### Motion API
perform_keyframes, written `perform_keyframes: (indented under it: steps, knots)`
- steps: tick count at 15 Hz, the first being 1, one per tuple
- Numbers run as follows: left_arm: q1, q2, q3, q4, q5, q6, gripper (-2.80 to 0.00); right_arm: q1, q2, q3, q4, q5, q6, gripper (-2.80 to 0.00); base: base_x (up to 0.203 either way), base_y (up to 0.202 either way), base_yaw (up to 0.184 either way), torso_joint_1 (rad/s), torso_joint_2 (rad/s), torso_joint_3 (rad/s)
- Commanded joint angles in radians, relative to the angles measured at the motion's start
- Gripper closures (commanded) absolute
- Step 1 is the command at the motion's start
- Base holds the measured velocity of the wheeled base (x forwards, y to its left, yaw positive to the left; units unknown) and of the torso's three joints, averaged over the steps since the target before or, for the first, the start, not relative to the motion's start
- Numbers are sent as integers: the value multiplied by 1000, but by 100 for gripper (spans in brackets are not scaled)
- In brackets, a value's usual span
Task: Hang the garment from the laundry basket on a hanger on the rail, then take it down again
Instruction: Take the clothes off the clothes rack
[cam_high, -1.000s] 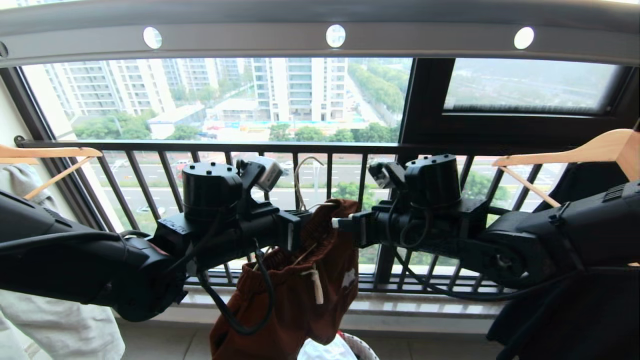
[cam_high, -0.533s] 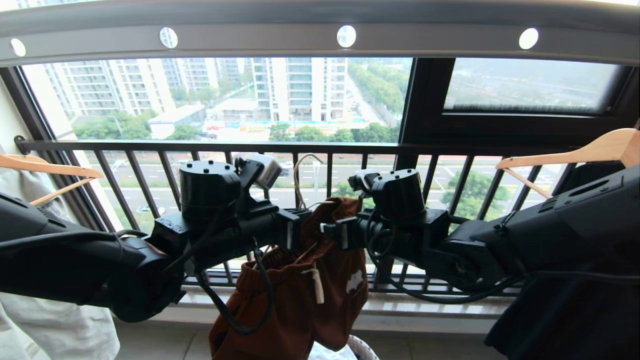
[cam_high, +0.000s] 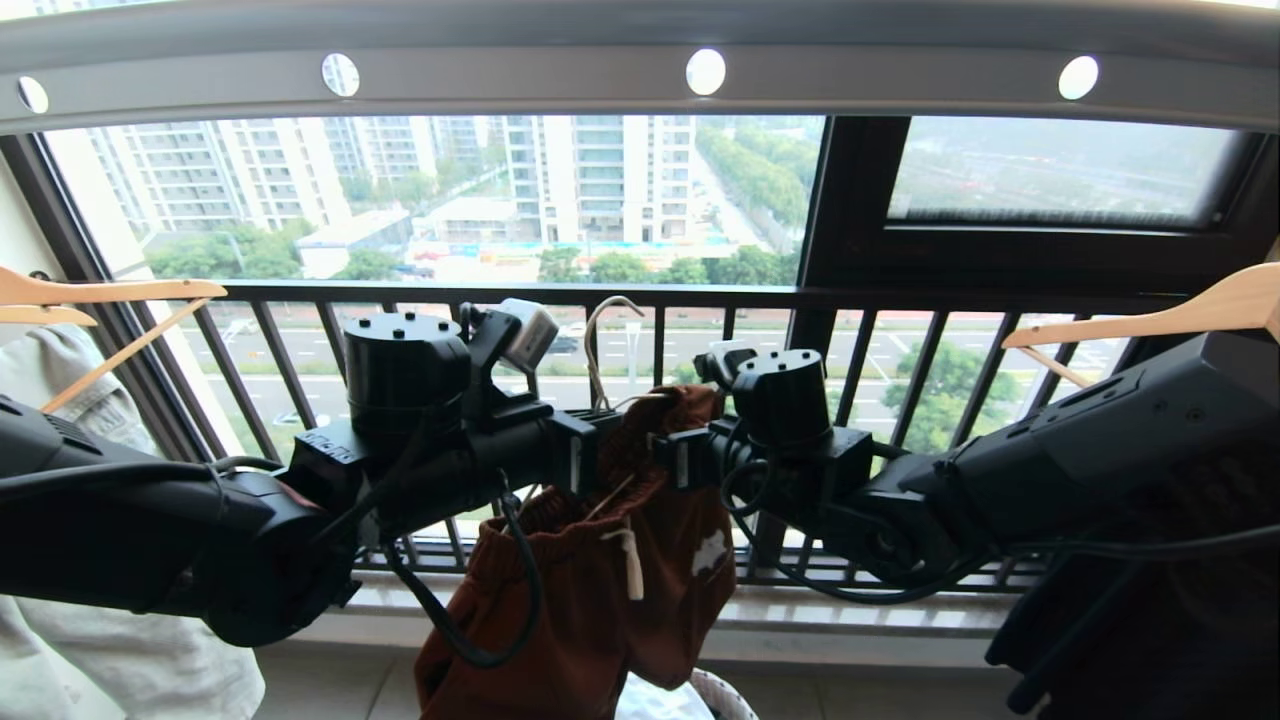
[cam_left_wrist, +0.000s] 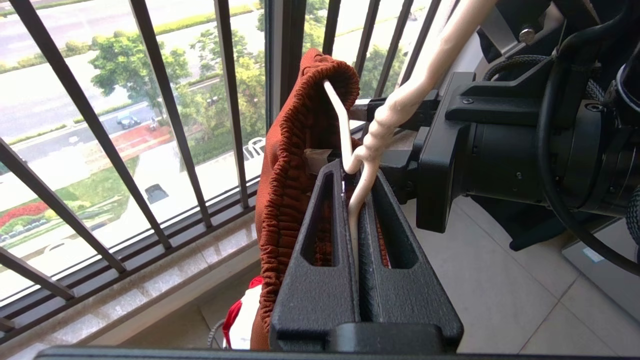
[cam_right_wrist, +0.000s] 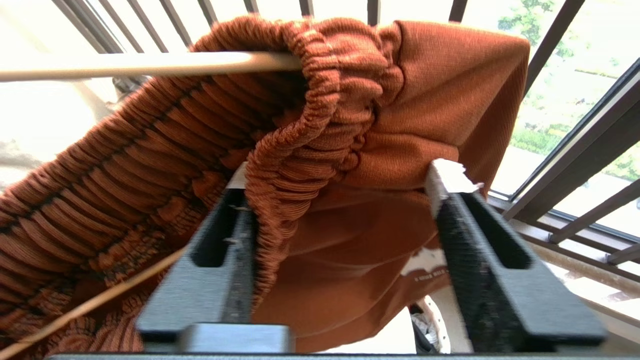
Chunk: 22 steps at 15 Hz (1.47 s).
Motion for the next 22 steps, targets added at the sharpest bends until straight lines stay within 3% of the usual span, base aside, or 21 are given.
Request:
perform_keyframes:
  steps: [1,5,14,20,22]
  knots:
    - [0,-5,-2,-5,-1,-2,0,-7,0,0,-4,-1,1,0,0,0,0,0,0,0]
    - [3,-2,-3,-5,0,-1,0,-28,13,-7,-5,-1,-16,0,0,0,0,0,0,0]
    - [2,9,12,-5,17,39,0,-202,51,-122,-5,-9,-12,0,0,0,0,0,0,0]
    - [0,-24,37,-2,7,54,0,-265,145,-220,-2,-50,-12,0,0,0,0,0,0,0]
    - [-13,-28,48,0,5,61,0,-261,180,-289,16,-136,-13,0,0,0,0,0,0,0]
